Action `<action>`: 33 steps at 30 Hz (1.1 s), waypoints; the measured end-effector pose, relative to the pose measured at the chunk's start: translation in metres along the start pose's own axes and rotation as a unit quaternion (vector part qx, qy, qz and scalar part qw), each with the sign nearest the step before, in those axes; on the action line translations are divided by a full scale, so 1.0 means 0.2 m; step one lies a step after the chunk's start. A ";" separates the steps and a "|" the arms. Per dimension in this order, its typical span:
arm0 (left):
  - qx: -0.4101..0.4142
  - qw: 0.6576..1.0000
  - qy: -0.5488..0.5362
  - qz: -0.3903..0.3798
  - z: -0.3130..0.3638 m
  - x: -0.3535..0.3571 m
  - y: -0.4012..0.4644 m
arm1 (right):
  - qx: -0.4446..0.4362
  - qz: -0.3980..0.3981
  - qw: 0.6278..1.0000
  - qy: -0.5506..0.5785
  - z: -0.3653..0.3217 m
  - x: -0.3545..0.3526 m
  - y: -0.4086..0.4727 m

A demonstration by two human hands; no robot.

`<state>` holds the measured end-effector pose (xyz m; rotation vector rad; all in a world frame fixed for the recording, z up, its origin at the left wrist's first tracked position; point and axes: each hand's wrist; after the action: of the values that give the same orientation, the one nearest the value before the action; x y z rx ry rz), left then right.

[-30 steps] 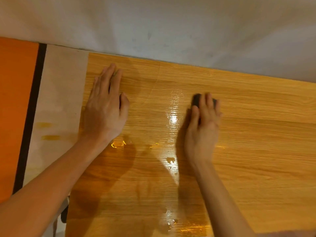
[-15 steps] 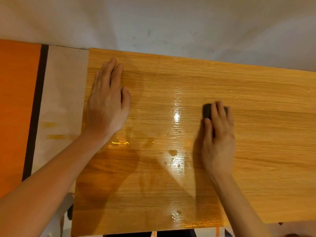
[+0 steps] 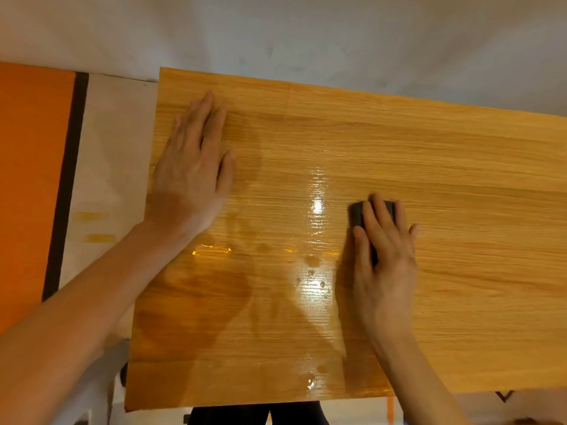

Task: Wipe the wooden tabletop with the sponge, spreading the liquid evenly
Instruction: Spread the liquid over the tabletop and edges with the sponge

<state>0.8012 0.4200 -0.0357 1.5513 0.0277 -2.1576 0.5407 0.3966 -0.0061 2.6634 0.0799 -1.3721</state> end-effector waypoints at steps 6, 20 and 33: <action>-0.010 0.999 0.000 -0.040 0.10 -0.13 -0.41 | -0.159 -0.067 0.985 0.012 -0.40 0.30 -0.12; -0.078 0.996 -0.003 -0.031 0.15 -0.15 -0.63 | -0.124 -0.079 0.989 0.028 -0.24 0.13 -0.19; -0.074 0.997 -0.011 -0.006 0.15 -0.14 -0.64 | -0.089 -0.069 0.992 0.047 -0.02 -0.04 -0.22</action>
<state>0.7323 0.5344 -0.0316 1.4475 0.1858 -2.1288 0.5338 0.4403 -0.0013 2.6130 0.3855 -1.2105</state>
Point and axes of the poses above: each hand's wrist, its own y-axis towards the middle knuckle, its own x-axis out of the palm, z = x × y, and after that the axes turned 11 degrees about z, right-handed
